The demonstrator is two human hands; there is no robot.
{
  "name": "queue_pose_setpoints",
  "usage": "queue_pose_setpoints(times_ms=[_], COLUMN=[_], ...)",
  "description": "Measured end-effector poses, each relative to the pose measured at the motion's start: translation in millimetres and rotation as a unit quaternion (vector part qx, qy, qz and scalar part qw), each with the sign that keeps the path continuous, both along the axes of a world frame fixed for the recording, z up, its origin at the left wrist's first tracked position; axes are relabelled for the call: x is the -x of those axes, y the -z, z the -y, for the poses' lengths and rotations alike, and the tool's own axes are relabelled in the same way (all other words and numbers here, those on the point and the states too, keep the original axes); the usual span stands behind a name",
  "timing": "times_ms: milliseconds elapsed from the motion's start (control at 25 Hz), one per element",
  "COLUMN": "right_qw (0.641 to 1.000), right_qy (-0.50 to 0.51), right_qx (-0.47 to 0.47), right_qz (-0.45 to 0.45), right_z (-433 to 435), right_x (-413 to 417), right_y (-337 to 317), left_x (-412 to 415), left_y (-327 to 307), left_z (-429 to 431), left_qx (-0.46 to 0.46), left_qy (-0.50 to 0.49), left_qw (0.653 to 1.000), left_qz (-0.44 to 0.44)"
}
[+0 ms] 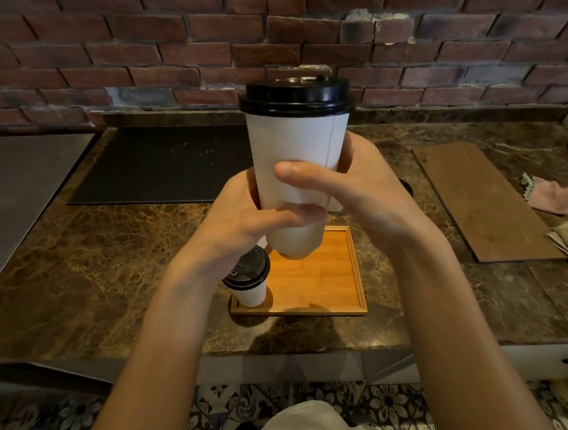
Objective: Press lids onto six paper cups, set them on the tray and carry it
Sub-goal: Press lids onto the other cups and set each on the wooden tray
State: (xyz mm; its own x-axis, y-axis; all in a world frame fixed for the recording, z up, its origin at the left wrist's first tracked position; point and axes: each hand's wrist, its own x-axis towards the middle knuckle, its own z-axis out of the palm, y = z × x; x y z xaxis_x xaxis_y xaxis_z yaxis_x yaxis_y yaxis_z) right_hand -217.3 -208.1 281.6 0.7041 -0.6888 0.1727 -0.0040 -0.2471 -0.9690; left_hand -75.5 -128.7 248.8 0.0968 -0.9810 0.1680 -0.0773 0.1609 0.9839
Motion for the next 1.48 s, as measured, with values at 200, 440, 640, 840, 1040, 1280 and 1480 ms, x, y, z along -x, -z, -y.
queue_pose_setpoints(times_ms=[200,440,640,840,1040,1280,1480], right_qw=[0.997,0.984,0.979,0.985,0.995,0.999,0.999], right_qy=[0.071,0.171,0.195,0.160,0.087,-0.004,-0.018], right_qx=[0.034,0.048,0.057,0.062,0.045,0.002,-0.011], right_qz=[-0.018,-0.016,-0.015,0.001,0.017,0.053,0.044], right_z=[-6,-15,-17,-12,-7,-6,-6], right_x=[-6,-16,-16,-9,0,6,6], right_y=[-1,6,6,1,-7,-8,-4], left_x=[2,13,12,9,6,2,1], left_y=[-1,3,6,2,-10,-11,-6], left_z=[2,6,7,5,-1,-5,-5], left_qx=[-0.006,0.011,0.007,0.023,0.017,0.011,0.007], left_qy=[-0.075,-0.135,-0.141,-0.120,-0.068,0.026,0.030], left_qw=[0.997,0.989,0.988,0.990,0.996,1.000,1.000], left_qz=[0.031,0.059,0.062,0.070,0.061,0.005,0.002])
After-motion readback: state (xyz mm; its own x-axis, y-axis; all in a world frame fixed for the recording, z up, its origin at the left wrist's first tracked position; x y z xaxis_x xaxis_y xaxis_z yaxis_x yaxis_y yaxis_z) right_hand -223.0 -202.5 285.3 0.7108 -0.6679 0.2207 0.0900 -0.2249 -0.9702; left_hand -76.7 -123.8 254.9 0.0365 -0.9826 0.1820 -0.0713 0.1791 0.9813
